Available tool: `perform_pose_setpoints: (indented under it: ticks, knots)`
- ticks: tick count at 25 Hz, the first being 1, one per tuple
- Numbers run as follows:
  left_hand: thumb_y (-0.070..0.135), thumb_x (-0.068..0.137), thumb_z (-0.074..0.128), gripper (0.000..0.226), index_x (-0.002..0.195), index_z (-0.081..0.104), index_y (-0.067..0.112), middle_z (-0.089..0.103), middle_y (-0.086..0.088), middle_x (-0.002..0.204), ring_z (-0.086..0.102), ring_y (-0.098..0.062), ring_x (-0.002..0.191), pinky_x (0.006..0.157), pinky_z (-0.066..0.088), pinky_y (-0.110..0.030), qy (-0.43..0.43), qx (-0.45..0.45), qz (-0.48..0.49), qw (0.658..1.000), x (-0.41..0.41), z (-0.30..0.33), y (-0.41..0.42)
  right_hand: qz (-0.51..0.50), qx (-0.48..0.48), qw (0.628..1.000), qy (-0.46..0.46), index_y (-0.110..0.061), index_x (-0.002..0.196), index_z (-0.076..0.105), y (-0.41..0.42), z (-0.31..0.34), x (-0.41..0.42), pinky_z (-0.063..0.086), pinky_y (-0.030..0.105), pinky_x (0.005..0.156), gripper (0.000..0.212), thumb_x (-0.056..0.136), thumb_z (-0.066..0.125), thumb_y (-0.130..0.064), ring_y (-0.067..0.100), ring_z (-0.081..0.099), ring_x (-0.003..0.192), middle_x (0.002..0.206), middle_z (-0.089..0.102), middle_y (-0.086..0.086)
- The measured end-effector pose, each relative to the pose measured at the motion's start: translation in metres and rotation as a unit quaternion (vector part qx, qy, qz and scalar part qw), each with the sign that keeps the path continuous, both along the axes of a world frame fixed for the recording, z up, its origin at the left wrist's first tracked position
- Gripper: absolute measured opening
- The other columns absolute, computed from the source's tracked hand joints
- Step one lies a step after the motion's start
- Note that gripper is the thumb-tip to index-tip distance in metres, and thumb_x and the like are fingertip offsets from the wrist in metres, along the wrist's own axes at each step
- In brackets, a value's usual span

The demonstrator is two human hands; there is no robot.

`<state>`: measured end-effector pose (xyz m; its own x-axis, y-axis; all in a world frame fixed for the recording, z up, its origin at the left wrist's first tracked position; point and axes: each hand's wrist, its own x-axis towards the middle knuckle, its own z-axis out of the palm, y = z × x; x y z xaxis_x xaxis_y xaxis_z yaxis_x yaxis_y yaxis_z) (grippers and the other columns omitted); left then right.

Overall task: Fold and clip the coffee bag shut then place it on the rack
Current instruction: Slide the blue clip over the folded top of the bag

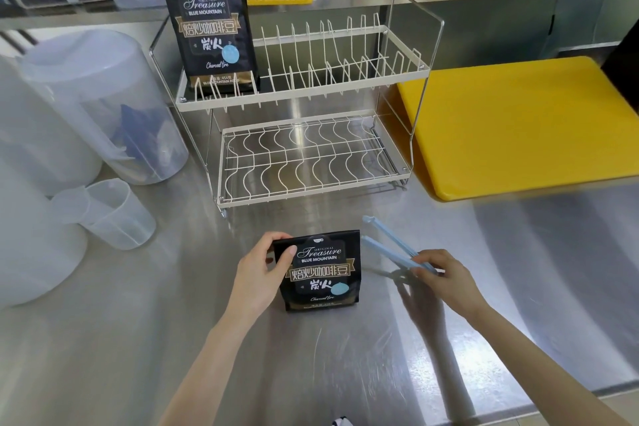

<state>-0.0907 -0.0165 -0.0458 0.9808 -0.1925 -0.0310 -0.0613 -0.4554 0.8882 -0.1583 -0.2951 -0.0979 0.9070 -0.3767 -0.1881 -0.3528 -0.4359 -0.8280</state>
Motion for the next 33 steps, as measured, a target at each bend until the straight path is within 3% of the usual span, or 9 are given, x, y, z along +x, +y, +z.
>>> perform_pose_setpoints:
  ticks: [5,10,13,17,19,22,26,33]
  knots:
    - [0.022,0.086,0.054,0.009,0.093,0.050,0.026,0.062,0.002,0.099,0.059,-0.020,0.099,0.070,0.041,-0.013,0.024,-0.017,-0.002,1.000,0.001,-0.004,0.001,0.023,0.057,0.997,-0.048,-0.019,0.084,0.064,0.010,0.029,0.008,0.045,0.002,0.066,0.012,0.079,0.062,-0.008,0.021,0.055,0.092,0.101,0.056,0.003]
    - [0.015,0.085,0.054,0.030,0.085,0.047,0.044,0.061,0.014,0.095,0.059,-0.016,0.100,0.085,0.046,-0.029,0.056,-0.037,-0.031,0.997,0.002,-0.009,0.006,0.099,0.047,0.989,-0.100,-0.034,0.080,0.062,0.026,0.052,0.015,0.044,0.006,0.071,0.023,0.078,0.064,-0.011,0.008,0.056,0.089,0.099,0.058,-0.004]
    - [0.015,0.085,0.055,0.028,0.087,0.050,0.043,0.064,0.004,0.104,0.061,-0.010,0.096,0.093,0.048,-0.039,0.072,-0.049,-0.032,0.996,0.004,-0.014,0.010,0.162,-0.004,0.982,-0.099,-0.039,0.080,0.060,0.037,0.058,0.020,0.039,0.001,0.074,0.027,0.078,0.064,-0.012,-0.008,0.052,0.089,0.096,0.056,-0.009]
    - [0.028,0.082,0.056,0.019,0.089,0.052,0.046,0.064,0.010,0.110,0.061,-0.021,0.104,0.097,0.045,-0.043,0.083,-0.072,-0.029,0.993,0.001,-0.022,0.012,0.187,-0.033,0.978,-0.090,-0.046,0.089,0.053,0.044,0.059,0.028,0.037,0.000,0.074,0.035,0.079,0.063,-0.014,-0.002,0.054,0.089,0.098,0.056,-0.009]
    - [0.026,0.084,0.055,0.021,0.089,0.051,0.046,0.061,0.020,0.105,0.058,-0.021,0.109,0.099,0.043,-0.041,0.084,-0.081,-0.025,0.993,0.000,-0.022,0.011,0.186,-0.030,0.978,-0.085,-0.044,0.095,0.051,0.047,0.061,0.034,0.039,0.003,0.076,0.035,0.079,0.063,-0.015,0.002,0.054,0.090,0.099,0.056,-0.014]
    - [0.022,0.085,0.056,0.024,0.090,0.050,0.045,0.059,0.023,0.103,0.055,-0.013,0.110,0.097,0.043,-0.035,0.082,-0.091,-0.022,0.992,0.001,-0.022,0.011,0.189,-0.034,0.979,-0.071,-0.027,0.109,0.055,0.053,0.061,0.042,0.040,0.010,0.082,0.033,0.079,0.063,-0.016,0.004,0.053,0.093,0.103,0.056,-0.013]
    - [0.021,0.084,0.057,0.026,0.089,0.050,0.045,0.059,0.024,0.101,0.055,-0.008,0.106,0.083,0.044,-0.017,0.079,-0.102,-0.013,0.991,0.003,-0.023,0.012,0.210,-0.030,0.976,-0.056,-0.025,0.112,0.056,0.063,0.062,0.050,0.038,0.003,0.073,0.033,0.080,0.062,-0.019,0.008,0.050,0.098,0.105,0.056,-0.007]
    - [0.021,0.084,0.057,0.018,0.096,0.058,0.034,0.065,0.015,0.098,0.058,-0.006,0.100,0.072,0.043,0.000,0.108,-0.127,0.019,0.986,0.000,-0.024,0.008,0.195,0.027,0.979,-0.061,-0.034,0.099,0.059,0.079,0.062,0.055,0.048,0.031,0.085,0.027,0.079,0.064,-0.017,0.006,0.054,0.091,0.097,0.058,-0.012]
